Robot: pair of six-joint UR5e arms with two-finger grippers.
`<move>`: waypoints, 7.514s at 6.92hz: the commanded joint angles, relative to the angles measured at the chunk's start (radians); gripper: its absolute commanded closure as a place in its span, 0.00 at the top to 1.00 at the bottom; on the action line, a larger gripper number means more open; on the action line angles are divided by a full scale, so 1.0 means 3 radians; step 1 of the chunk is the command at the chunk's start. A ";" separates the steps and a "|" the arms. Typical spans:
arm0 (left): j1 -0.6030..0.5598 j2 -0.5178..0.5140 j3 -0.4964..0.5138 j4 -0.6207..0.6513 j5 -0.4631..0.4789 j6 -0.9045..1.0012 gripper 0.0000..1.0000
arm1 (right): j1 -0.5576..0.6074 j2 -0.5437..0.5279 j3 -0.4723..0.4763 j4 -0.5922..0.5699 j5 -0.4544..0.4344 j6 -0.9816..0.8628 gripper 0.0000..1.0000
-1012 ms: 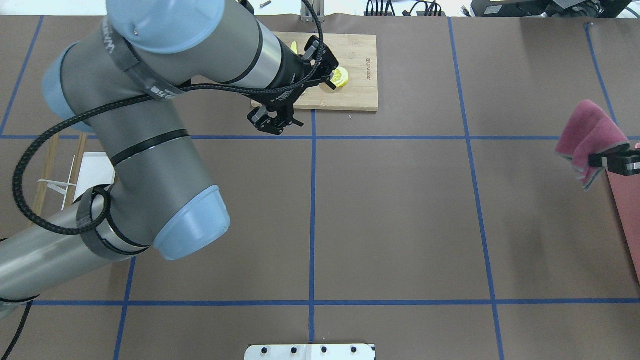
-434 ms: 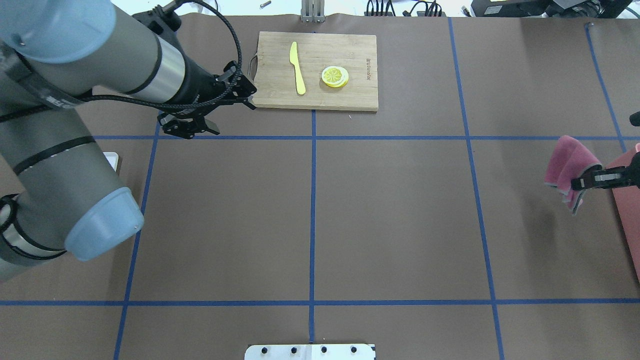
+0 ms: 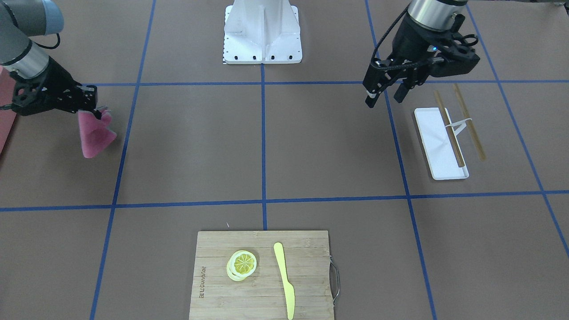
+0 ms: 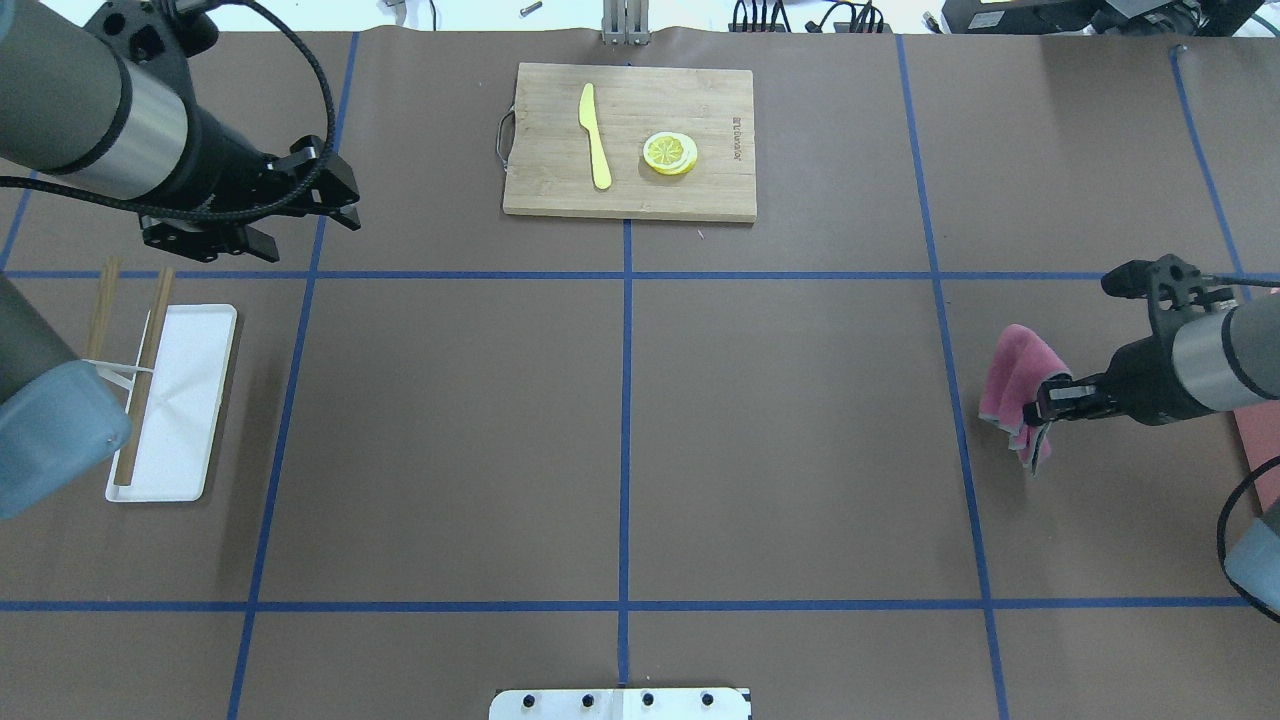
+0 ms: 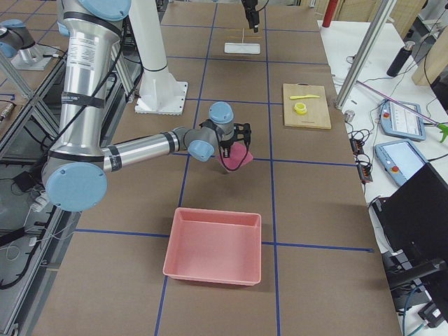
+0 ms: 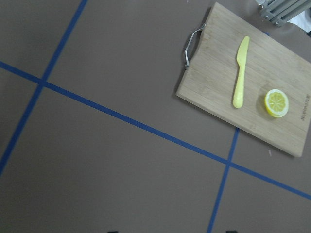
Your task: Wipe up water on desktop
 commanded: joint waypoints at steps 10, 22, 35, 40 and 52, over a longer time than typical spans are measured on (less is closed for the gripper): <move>-0.0707 0.0871 -0.0135 -0.0002 -0.0320 0.1472 0.81 | -0.0533 0.0131 0.0317 -0.1411 -0.0456 -0.0074 0.00; -0.1366 0.1530 0.0136 -0.0022 -0.0780 0.3118 0.97 | -0.1284 0.1612 -0.0119 -0.1871 -0.0635 0.1289 0.00; -0.1387 0.1469 0.0279 -0.0007 -0.0929 0.3088 0.97 | 0.2385 -0.0625 0.0075 -0.2642 0.0337 -0.4231 0.00; -0.1387 0.1438 0.0325 -0.0007 -0.0934 0.3083 0.97 | 0.2578 -0.0624 -0.0215 -0.2622 0.0255 -0.4510 1.00; -0.2251 0.1776 0.1097 -0.0104 -0.1159 0.4514 0.98 | 0.2583 -0.0527 -0.0195 -0.2510 0.0423 -0.4474 1.00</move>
